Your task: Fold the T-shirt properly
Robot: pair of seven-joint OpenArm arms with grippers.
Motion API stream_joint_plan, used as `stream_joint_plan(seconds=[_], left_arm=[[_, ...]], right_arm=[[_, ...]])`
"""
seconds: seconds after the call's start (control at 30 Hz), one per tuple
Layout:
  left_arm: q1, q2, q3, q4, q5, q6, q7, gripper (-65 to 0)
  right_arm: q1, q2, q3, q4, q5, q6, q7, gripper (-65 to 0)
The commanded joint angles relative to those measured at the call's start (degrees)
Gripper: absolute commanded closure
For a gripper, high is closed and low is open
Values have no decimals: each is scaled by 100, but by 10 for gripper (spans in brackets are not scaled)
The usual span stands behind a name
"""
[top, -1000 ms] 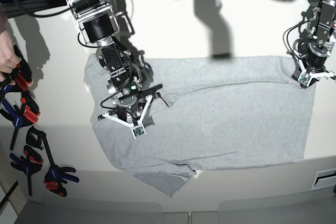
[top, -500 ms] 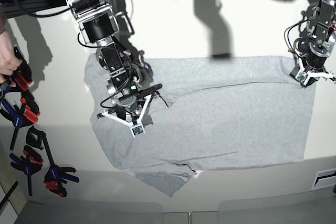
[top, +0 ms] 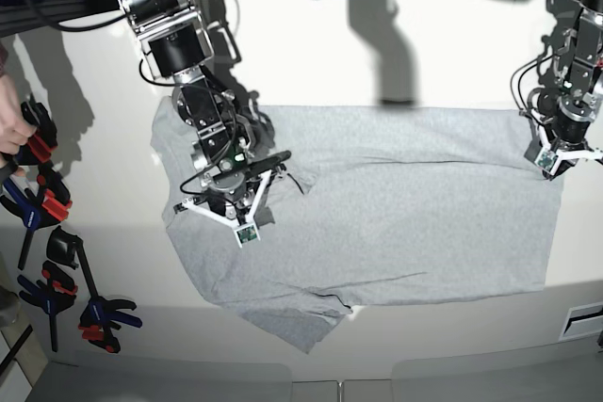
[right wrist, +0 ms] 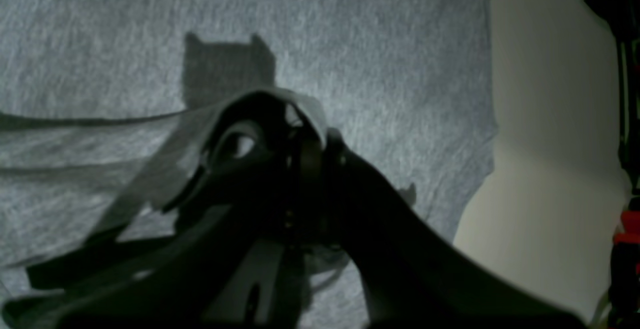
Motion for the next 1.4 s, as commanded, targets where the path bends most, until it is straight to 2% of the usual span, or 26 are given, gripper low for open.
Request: stream_joint_plan(seconds=[0.0, 0.07, 0.2, 0.27, 0.53, 0.57, 0.63, 0.7, 1.03, 1.2, 1.37], left_arm=[[-79, -129, -59, 59, -26, 103, -79, 0], [-81, -131, -59, 59, -24, 103, -59, 0], [-83, -129, -59, 59, -17, 105, -79, 0], [-83, -131, -59, 59, -4, 107, -94, 0], [-83, -131, -59, 59, -4, 105, -92, 0], [-83, -131, -59, 59, -4, 105, -90, -21], [-83, -131, -59, 59, -4, 107, -92, -123], [-83, -131, -59, 59, -7, 107, -94, -162], [-151, -127, -59, 57, -11, 107, -96, -162], [-195, -125, -59, 57, -15, 105, -332, -161], [-308, -22, -59, -20, -28, 103, -328, -161]], right_arm=[[170, 13, 31, 94, -105, -81, 107, 0], [170, 15, 31, 94, -107, -81, 140, 0], [170, 13, 31, 94, -107, -81, 315, -219], [173, 13, 31, 94, -109, -81, 328, -255], [170, 15, 31, 94, -107, -81, 186, -255], [170, 13, 31, 94, -107, -81, 170, -255], [170, 13, 31, 94, -107, -81, 146, -255], [170, 13, 31, 94, -107, -79, 131, -255], [170, 13, 31, 94, -105, -76, 39, -255], [170, 13, 31, 94, -107, -76, -136, -255], [170, 13, 31, 94, -107, -76, -133, -255]])
